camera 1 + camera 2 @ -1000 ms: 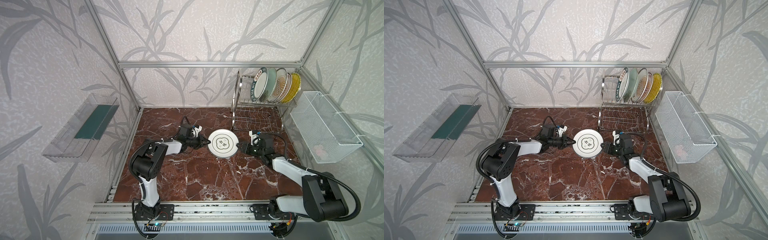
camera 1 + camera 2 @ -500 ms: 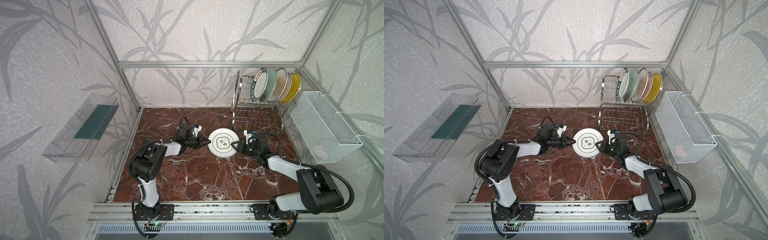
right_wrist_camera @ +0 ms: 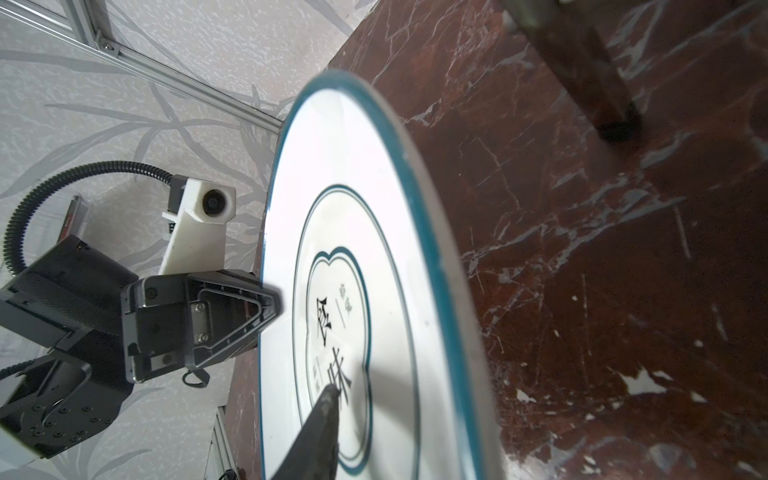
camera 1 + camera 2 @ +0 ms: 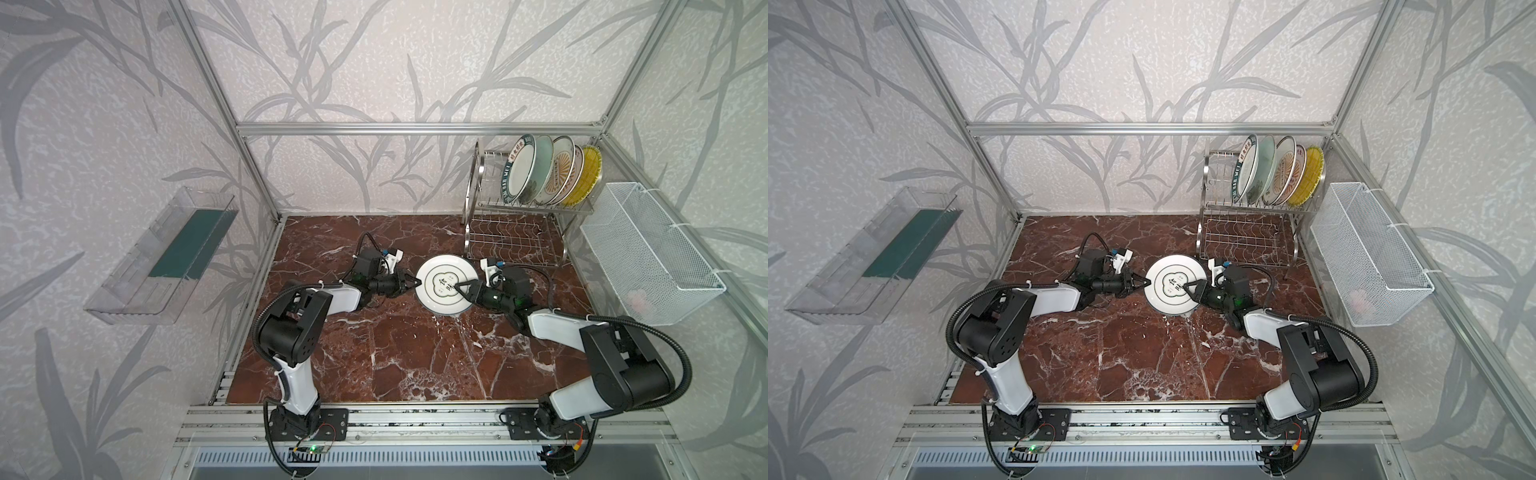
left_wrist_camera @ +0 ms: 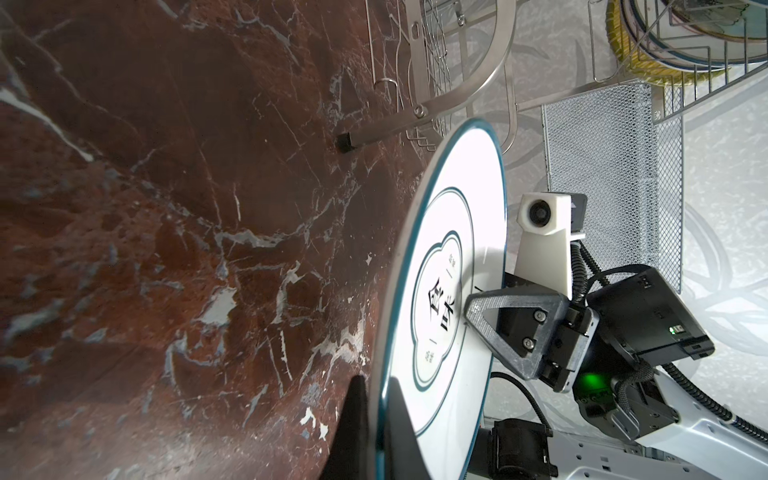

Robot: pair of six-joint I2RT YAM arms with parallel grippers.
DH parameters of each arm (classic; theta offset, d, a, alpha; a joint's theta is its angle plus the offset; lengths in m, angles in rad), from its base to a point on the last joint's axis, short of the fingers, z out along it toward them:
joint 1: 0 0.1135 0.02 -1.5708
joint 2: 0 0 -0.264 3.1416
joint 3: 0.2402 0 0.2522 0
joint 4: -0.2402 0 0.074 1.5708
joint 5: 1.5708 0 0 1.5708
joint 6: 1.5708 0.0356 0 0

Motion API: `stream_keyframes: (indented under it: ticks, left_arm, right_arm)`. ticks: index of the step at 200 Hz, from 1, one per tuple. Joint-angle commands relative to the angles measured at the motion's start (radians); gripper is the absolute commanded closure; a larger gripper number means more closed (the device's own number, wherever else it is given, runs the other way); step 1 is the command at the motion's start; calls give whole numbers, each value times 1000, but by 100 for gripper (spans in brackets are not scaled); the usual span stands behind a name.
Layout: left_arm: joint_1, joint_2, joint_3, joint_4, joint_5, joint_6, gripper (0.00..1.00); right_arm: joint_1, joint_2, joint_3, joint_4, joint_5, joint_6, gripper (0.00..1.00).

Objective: Load the plates into the dish rack
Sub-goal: 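Close the right gripper on the plate rim opposite the left gripper, then lift the plate upright toward the rack with the right gripper while the left releases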

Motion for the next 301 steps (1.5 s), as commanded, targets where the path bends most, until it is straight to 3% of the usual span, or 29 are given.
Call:
stream_keyframes:
  ticks: [1, 84, 105, 123, 165, 205, 253, 301]
  left_arm:
    - [0, -40, 1, 67, 35, -7, 100]
    - [0, -44, -1, 68, 38, -7, 100]
    - [1, -46, 0, 65, 36, -8, 100]
    - [0, -46, -1, 52, 30, -6, 100]
    - [1, -66, -4, -4, 0, 27, 73]
    - [6, -112, -6, -120, -70, 91, 60]
    - [52, -138, -40, -83, -67, 68, 57]
    - [56, -202, -46, -195, -143, 139, 59]
  right_arm:
    - [9, 12, 20, 69, -32, 21, 71]
    - [10, 20, 16, 105, -52, 43, 88]
    - [10, 18, 17, 108, -54, 43, 100]
    - [11, 15, 23, 95, -54, 31, 100]
    - [10, -37, 61, -15, -24, -35, 100]
    - [7, -130, 124, -189, 42, -139, 100]
    - [7, -282, 191, -371, 186, -263, 100]
    - [6, -396, 301, -518, 279, -361, 100]
